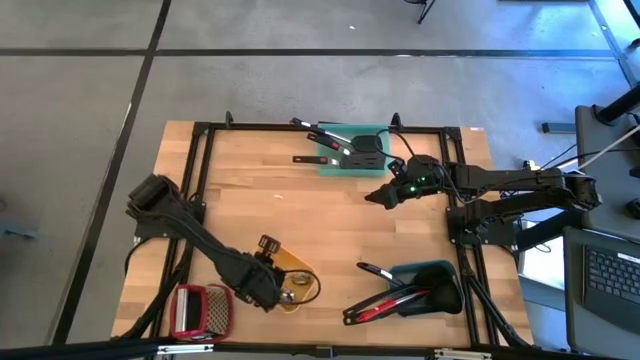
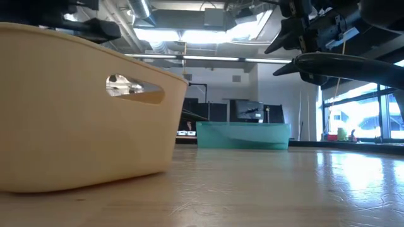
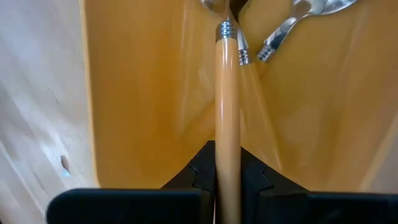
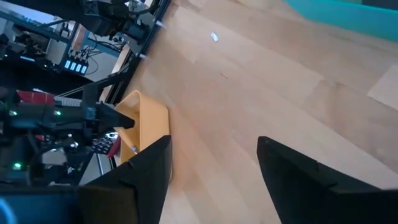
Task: Pick & Place Kitchen Items
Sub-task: Put the yellow spoon into the yellow bin, then adjust the yellow and blue bin
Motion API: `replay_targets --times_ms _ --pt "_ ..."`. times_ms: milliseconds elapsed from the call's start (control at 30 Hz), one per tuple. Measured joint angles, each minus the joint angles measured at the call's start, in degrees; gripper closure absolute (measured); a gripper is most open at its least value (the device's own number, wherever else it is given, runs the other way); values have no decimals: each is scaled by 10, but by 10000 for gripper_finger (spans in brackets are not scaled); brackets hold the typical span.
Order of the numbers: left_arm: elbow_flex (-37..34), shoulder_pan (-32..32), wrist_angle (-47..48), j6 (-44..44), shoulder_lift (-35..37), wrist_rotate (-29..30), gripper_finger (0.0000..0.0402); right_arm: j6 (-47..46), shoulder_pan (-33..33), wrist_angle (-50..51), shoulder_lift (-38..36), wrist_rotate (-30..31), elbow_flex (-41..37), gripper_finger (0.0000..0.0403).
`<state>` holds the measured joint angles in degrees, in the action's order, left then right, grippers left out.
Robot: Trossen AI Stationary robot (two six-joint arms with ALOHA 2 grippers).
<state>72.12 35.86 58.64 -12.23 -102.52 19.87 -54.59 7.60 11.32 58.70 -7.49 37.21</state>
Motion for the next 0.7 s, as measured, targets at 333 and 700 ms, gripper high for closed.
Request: replay_targets --times_ms 333,700 --pt "0 0 21 -5 -22 -31 360 -5 0 0 0 0 0 165" --pt "0 -1 31 -35 -21 -81 251 -5 0 0 0 4 0 165"
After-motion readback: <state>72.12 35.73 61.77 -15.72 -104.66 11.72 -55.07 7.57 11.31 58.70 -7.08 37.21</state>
